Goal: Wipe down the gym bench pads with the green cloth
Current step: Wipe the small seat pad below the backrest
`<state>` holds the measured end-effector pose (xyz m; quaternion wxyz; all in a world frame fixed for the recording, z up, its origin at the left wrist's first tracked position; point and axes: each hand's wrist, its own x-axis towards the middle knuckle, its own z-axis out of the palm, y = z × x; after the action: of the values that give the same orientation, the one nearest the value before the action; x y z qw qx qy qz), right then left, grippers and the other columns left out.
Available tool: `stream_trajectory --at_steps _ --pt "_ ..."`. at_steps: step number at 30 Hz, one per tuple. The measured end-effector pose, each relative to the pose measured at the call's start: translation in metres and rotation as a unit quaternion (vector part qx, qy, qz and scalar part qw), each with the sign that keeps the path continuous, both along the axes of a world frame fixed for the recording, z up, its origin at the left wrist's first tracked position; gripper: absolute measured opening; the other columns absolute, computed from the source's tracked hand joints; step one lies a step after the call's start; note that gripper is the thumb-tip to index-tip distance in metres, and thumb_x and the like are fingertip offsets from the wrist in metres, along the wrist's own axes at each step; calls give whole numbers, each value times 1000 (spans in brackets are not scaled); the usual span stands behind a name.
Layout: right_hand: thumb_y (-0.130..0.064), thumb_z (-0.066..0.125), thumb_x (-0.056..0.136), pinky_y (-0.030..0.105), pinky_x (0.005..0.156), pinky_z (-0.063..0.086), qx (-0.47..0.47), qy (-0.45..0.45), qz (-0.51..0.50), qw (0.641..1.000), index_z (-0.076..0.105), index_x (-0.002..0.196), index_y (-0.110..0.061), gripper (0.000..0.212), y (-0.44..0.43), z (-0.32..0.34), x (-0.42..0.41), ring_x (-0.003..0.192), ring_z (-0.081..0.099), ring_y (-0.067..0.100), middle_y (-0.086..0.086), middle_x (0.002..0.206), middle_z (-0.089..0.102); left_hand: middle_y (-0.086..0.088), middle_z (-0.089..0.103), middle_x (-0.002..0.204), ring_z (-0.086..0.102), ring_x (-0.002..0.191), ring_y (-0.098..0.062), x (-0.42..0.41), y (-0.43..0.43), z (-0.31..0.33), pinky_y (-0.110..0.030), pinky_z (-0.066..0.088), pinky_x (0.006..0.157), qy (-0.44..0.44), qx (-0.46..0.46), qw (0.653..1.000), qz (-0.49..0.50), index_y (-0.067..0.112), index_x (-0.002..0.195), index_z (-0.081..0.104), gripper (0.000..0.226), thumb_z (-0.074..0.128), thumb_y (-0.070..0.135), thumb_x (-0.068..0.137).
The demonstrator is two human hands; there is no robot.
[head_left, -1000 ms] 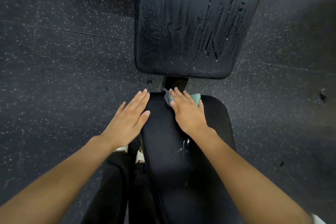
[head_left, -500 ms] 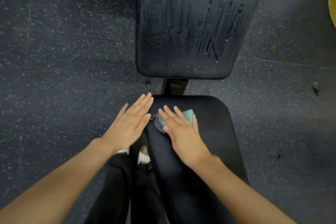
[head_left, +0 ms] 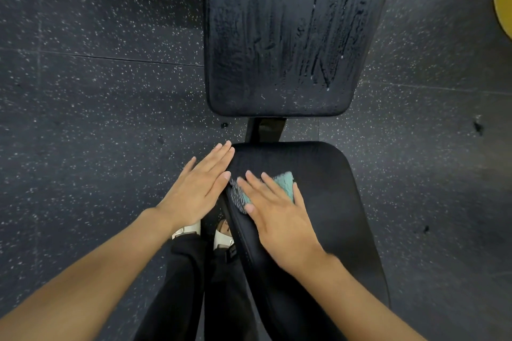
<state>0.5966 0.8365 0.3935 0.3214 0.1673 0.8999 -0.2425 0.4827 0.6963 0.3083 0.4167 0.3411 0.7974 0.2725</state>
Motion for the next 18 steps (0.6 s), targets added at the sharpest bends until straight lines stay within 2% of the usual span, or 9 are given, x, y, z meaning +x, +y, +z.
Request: stream_trajectory --at_steps 1,4,5,6,8,10,12,14,18 --pt "-46 1 91 41 117 -5 7 9 9 1000 23 153 -38 66 -4 6 11 149 10 5 -21 160 19 26 -6 161 -13 144 13 -1 0 0 -28 -5 120 0 0 1000 -1 29 158 8 78 -2 61 87" --pt "-35 26 96 45 109 29 47 24 35 998 48 142 -33 51 -14 16 28 138 42 9 -16 147 47 26 -6 161 -13 144 13 -1 0 -1 -27 -5 120 5 0 1000 -5 29 158 8 77 -2 61 88" --pt "-34 28 96 47 107 33 57 21 34 998 50 140 -32 49 -15 14 28 136 44 10 -15 145 50 25 -6 161 -13 144 13 -1 0 -1 -26 -6 119 7 0 1000 -5 29 158 8 77 -2 61 88" --pt "-34 26 95 48 110 31 47 4 28 998 48 141 -31 51 -16 14 25 139 40 10 -14 146 48 25 -7 161 -13 144 13 0 0 -2 -26 -6 119 7 0 1000 -5 29 158 7 77 -2 61 88" --pt "-40 8 93 47 118 1 -1 7 4 1000 32 151 -31 64 -17 8 16 148 12 7 -14 158 28 26 -7 161 -14 144 14 -1 -1 -3 -25 -7 118 5 0 1000 -3 30 157 7 77 -2 61 88" --pt "-43 -4 90 40 112 -23 -23 3 -13 1000 16 155 -33 69 -16 0 5 148 -11 6 -15 163 9 26 -7 161 -14 144 15 -1 -1 -3 -24 -7 118 5 -1 1000 -4 30 157 6 76 -2 61 88" --pt "-36 9 104 42 113 -23 -15 -8 -11 1000 11 156 -32 53 -12 -7 -9 149 -14 8 -15 163 3 27 -7 161 -13 144 14 -1 -2 -5 -25 -5 118 7 3 1000 -4 31 157 7 74 -1 60 89" --pt "-28 21 108 46 116 -17 -4 -26 -11 1000 10 156 -32 49 -9 -15 -24 149 -13 9 -14 163 2 27 -5 161 -11 144 14 -2 -3 -6 -26 -3 119 2 7 1000 -1 32 157 9 70 2 58 92" --pt "-29 21 108 49 119 -10 27 -38 11 999 8 156 -33 50 -5 -21 -35 150 -10 10 -15 163 3 27 -1 161 -9 144 15 -4 -4 -6 -26 -3 120 -7 9 1000 1 31 157 11 61 12 48 98"
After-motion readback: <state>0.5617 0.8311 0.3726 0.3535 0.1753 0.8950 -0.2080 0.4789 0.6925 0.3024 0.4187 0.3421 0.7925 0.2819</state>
